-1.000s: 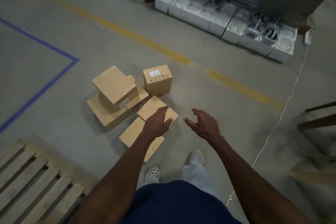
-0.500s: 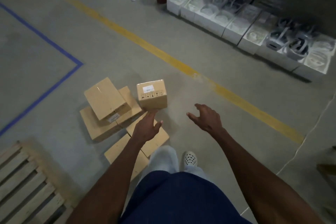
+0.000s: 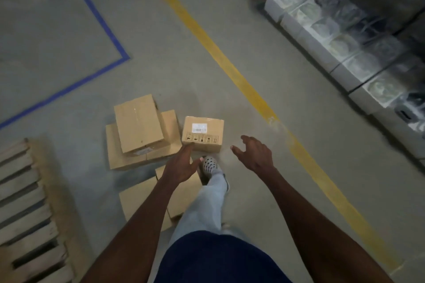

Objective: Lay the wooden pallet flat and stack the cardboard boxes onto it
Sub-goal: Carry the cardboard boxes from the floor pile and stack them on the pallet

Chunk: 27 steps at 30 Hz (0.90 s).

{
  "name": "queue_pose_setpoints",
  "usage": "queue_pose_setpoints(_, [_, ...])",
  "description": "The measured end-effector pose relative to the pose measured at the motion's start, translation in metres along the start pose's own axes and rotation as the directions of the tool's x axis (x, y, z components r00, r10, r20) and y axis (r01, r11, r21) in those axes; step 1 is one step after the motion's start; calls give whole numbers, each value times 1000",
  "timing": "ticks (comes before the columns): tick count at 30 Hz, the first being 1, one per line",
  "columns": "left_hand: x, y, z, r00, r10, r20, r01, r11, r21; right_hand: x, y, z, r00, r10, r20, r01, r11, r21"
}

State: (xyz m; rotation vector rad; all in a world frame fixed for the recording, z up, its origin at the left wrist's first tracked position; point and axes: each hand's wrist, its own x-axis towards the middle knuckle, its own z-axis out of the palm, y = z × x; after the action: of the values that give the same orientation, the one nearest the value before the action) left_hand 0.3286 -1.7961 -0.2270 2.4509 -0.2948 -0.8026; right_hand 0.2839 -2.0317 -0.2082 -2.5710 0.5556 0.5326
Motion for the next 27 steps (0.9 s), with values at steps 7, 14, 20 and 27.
queue_pose_setpoints(7, [126,-25,-2,991,-127,33,130,986,-106,144,-17,12,991,-36,126,48,995,-93])
queue_pose_setpoints(14, [249,-86,41,965,-254,61,260,958,-119,278,-3,105,943,-136,305,207,954,-216])
queue_pose_setpoints(20, [340,-163,102,924,-381,29,380,910,-166,369,42,212,962,45,268,-40,999,-21])
queue_pose_setpoints(27, [407,-215,165,826,-560,-65,525,806,-272,428,69,308,816,346,463,-569,624,536])
